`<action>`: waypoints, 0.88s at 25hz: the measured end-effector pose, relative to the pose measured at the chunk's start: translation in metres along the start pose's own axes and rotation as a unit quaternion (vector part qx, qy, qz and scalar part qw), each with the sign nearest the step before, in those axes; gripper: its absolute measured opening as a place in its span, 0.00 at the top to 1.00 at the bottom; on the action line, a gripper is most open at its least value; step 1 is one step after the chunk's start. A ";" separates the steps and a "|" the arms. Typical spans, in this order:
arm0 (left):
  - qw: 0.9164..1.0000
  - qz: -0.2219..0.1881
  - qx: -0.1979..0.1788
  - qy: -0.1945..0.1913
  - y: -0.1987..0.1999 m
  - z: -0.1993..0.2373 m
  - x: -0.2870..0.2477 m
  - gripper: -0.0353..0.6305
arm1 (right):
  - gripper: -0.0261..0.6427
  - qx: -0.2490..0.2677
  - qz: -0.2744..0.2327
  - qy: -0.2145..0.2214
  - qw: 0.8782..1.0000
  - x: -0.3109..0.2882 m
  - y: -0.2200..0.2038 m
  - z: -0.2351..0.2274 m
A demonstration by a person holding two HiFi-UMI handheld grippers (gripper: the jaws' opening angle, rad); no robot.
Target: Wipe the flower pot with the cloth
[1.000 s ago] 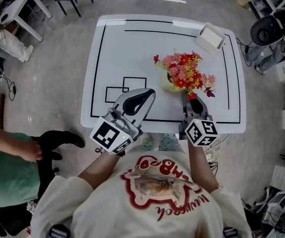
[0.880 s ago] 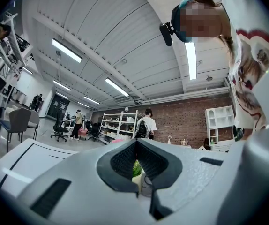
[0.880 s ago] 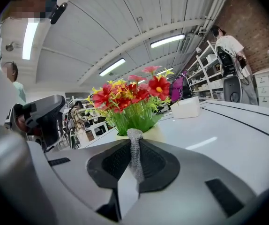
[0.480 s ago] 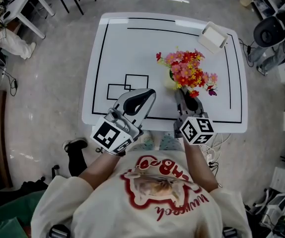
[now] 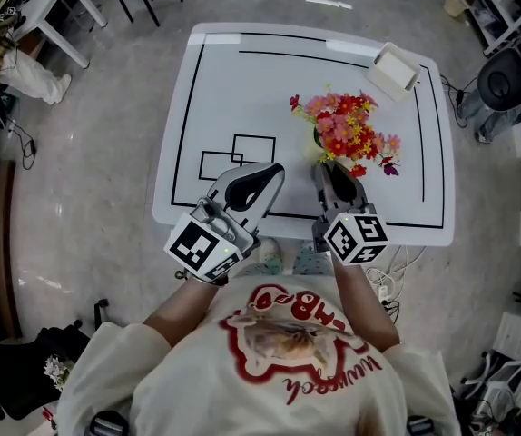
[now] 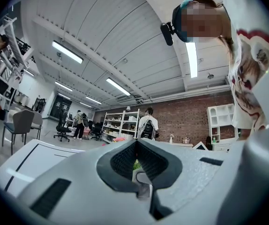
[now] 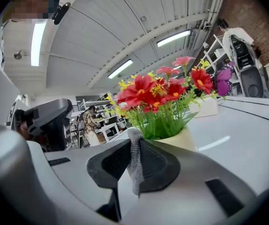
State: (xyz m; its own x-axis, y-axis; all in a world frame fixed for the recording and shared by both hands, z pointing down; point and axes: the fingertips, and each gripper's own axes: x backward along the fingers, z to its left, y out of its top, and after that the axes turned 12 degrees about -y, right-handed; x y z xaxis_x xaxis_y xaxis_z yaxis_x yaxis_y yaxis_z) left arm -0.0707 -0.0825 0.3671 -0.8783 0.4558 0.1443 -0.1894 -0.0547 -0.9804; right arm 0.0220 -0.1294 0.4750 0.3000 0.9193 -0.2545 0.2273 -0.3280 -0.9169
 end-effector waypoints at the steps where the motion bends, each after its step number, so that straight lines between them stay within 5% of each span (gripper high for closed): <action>1: 1.000 0.002 0.000 -0.004 0.000 0.000 0.001 0.94 | 0.90 -0.001 -0.001 0.011 1.000 0.003 0.002 0.006; 8: 0.998 0.016 0.007 -0.055 0.002 0.005 0.011 0.94 | 0.90 0.026 -0.032 0.131 0.990 0.040 0.037 0.070; 13: 0.996 0.029 -0.028 -0.083 0.011 -0.002 0.007 0.94 | 0.90 0.054 -0.076 0.182 0.979 0.062 0.090 0.093; 19: 0.985 0.067 -0.036 -0.157 0.013 -0.019 -0.014 0.66 | 0.90 0.074 -0.077 0.216 0.970 0.066 0.123 0.092; 22: 0.981 0.060 -0.066 -0.174 0.030 -0.028 -0.027 0.64 | 0.89 0.066 -0.062 0.248 0.965 0.072 0.137 0.098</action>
State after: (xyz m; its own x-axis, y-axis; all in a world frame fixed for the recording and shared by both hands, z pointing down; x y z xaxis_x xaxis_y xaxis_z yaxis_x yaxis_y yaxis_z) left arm -0.0408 -0.0718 0.3306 -0.9918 0.1207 0.0411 -0.0368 0.0372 -0.9986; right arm -0.0162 -0.0872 0.3011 0.6913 0.7225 0.0084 0.1807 -0.1616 -0.9702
